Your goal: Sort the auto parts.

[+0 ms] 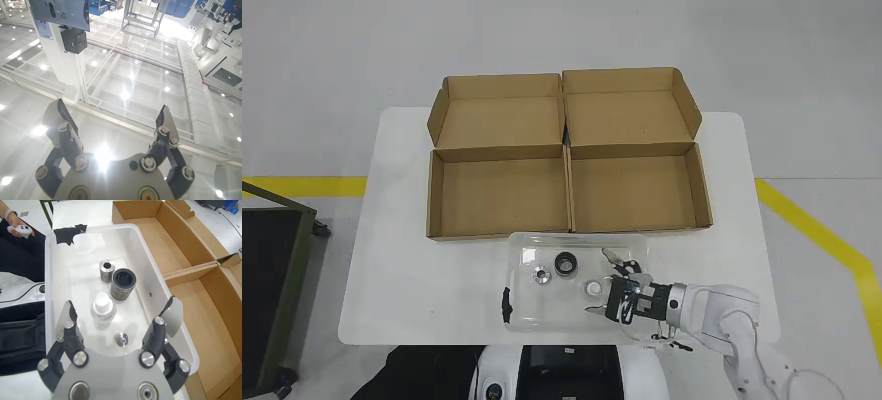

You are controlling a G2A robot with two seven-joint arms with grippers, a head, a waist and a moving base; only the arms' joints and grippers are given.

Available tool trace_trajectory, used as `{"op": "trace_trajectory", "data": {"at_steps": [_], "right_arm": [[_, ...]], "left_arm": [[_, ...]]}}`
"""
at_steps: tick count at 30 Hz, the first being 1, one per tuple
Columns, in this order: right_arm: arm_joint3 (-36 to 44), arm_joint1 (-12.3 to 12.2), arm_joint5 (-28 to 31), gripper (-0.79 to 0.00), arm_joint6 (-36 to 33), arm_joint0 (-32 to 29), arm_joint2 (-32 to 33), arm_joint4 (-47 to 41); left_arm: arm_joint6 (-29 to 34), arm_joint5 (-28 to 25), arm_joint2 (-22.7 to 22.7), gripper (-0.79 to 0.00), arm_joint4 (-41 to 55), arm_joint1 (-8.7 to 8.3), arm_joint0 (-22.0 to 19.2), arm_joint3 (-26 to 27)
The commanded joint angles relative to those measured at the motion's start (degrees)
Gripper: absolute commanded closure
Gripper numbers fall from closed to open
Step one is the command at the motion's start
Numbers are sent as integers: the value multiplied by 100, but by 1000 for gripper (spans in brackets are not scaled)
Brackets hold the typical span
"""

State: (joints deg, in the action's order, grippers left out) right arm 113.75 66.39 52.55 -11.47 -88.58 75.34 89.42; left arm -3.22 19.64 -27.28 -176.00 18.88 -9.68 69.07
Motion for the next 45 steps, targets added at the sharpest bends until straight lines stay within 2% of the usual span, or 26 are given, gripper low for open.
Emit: {"op": "trace_trajectory", "data": {"at_steps": [1,7,12,14,15,26,45], "right_arm": [[-35,-9,37,-366,-55,32,-48,-4],[-173,-25,91,-376,-186,167,-244,-38],[-286,-40,94,-268,-251,273,-356,-74],[-290,-50,121,-145,-247,301,-383,-99],[-269,-56,124,-6,-226,303,-378,-122],[197,-174,196,0,131,94,53,-369],[828,-298,-39,0,1623,-164,1061,-1558]], "left_arm": [[0,0,0,-785,0,0,0,0],[0,0,0,-785,0,0,0,0],[0,0,0,-785,0,0,0,0],[0,0,0,-785,0,0,0,0],[0,0,0,-785,0,0,0,0],[0,0,0,-785,0,0,0,0],[0,0,0,-785,0,0,0,0]]}}
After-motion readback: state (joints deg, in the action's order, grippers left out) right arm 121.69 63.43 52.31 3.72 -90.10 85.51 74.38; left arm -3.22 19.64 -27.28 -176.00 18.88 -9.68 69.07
